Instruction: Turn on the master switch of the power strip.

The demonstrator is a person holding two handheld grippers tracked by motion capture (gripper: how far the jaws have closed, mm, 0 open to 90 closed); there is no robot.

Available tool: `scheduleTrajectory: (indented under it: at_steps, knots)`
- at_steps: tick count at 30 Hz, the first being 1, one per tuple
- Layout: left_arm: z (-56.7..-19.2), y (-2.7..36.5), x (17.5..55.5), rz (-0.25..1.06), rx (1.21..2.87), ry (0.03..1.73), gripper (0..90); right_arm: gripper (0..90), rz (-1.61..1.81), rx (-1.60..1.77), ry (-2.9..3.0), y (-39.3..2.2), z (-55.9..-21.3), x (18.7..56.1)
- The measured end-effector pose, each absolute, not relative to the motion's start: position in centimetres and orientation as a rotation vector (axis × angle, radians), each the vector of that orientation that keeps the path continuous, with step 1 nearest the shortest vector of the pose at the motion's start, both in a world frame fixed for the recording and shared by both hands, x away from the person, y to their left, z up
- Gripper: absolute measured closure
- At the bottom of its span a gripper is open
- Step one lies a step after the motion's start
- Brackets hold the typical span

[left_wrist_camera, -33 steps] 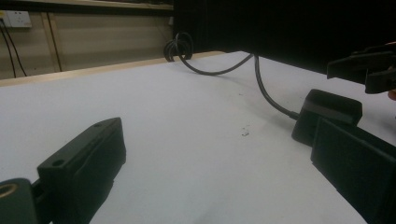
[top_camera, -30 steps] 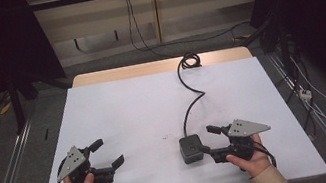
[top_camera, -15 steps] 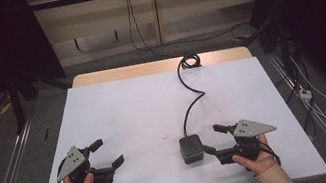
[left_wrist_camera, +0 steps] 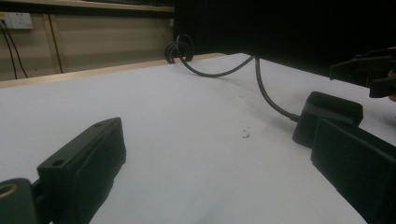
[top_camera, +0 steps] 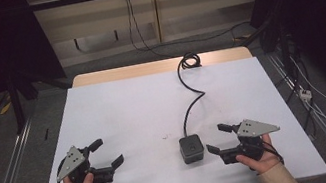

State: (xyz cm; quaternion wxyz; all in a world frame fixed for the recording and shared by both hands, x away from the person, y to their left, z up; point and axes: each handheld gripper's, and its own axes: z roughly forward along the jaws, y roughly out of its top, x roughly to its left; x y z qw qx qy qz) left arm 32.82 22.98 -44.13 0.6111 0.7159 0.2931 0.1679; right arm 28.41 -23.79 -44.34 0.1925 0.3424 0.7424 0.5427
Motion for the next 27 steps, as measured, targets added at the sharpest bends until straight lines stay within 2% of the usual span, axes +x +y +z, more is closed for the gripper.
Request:
scheduleTrajectory:
  at_steps: [27]
  knots:
    - [-44.1, 23.0, 32.8, 0.389, 1.654, 0.674, 2.8, 16.6, 1.471, 0.985, 2.073, -25.7, -44.6, 27.8]
